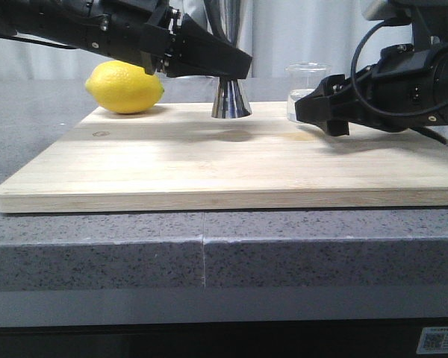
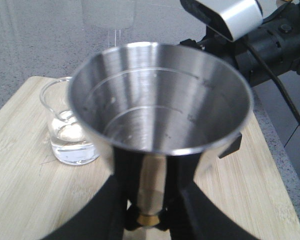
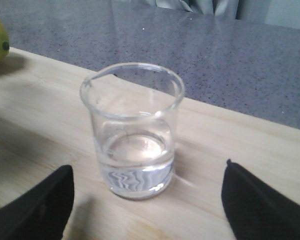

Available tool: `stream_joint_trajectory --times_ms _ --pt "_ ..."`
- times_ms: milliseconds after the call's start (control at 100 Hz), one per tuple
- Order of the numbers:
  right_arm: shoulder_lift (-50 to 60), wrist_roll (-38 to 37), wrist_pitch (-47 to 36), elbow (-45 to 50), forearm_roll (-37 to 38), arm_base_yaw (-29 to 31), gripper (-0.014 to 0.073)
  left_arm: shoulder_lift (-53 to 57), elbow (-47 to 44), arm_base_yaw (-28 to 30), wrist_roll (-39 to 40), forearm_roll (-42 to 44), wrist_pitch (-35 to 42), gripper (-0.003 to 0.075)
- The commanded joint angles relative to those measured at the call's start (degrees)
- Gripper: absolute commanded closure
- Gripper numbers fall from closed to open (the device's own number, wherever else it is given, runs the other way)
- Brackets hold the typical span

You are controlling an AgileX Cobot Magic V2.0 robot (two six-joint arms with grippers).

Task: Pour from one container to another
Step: 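Move the right gripper down to the glass beaker, then close the right gripper around the glass beaker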

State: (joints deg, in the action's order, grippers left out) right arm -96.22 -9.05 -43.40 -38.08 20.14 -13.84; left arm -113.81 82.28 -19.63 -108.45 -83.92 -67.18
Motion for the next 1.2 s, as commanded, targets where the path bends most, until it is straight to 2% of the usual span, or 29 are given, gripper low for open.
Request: stream_joint_trajectory --times_ms 0,400,570,1190 --pt "2.0 0.0 -4.5 -1.5 -0.1 0.1 0.0043 2.8 1.7 0.4 -0.1 -4.2 -3.8 0.0730" --pt "1.9 -0.1 -2.0 -5.6 0.5 0.1 0.0044 2.8 1.7 0.4 -0.1 -4.2 -3.8 0.0730" --pt "0.4 -0.4 -2.0 -6.6 1.0 0.1 0.0076 2.8 1.7 0.4 -0.1 -4.2 -3.8 0.0730" --pt "-2.0 -2.6 -2.8 -8.8 2.4 -0.1 0.0086 2.8 1.7 0.4 -0.1 -4.2 -4.1 0.0730"
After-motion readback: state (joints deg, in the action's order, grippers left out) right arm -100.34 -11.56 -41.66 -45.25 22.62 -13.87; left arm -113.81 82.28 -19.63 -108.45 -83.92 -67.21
